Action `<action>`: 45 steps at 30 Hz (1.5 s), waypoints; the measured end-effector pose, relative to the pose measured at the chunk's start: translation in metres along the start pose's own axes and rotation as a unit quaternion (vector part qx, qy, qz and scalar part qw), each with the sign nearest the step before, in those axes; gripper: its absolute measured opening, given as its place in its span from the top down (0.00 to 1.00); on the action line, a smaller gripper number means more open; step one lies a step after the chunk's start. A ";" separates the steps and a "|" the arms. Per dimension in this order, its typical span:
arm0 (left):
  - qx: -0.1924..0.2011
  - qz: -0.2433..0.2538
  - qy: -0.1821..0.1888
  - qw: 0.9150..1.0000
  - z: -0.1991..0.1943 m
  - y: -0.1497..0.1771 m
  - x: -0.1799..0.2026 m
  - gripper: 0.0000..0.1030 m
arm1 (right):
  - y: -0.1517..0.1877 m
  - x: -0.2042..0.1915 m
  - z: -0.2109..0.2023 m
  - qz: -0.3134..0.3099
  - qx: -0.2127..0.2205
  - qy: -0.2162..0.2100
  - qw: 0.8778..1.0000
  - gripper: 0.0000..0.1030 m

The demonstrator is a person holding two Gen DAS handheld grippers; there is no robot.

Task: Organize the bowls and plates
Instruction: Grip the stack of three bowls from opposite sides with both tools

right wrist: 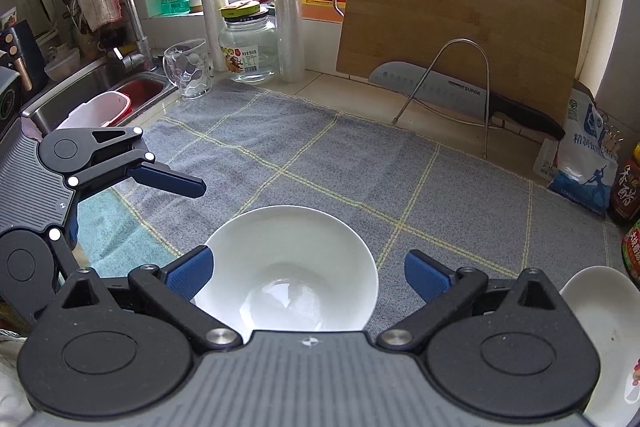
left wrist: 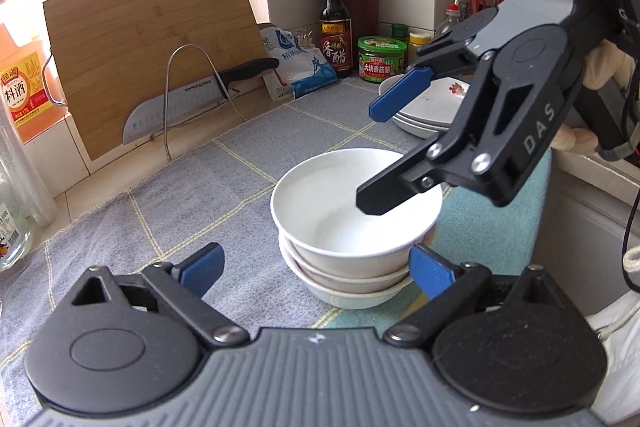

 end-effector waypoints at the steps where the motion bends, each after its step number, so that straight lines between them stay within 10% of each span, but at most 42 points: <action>1: -0.003 -0.001 0.002 1.000 -0.001 0.002 -0.001 0.03 | 0.001 -0.001 -0.002 -0.002 0.004 0.004 1.000 0.00; 19: -0.043 0.014 0.057 0.997 0.019 0.030 -0.013 0.01 | 0.050 -0.013 -0.017 -0.012 -0.016 0.074 0.997 0.00; 45: -0.084 0.045 0.069 0.993 0.053 0.026 -0.004 0.05 | 0.070 -0.002 0.035 -0.137 -0.041 -0.046 0.989 0.01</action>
Point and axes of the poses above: each gripper's, at about its wrist camera, not at the fingertips, and z roughly the way its jaws point, x to its right, y to its underside, the point moved 8 cm from there along z, roughly the way its jaws point, and after that the axes turned 7 degrees about y, right-handed, at the moved point
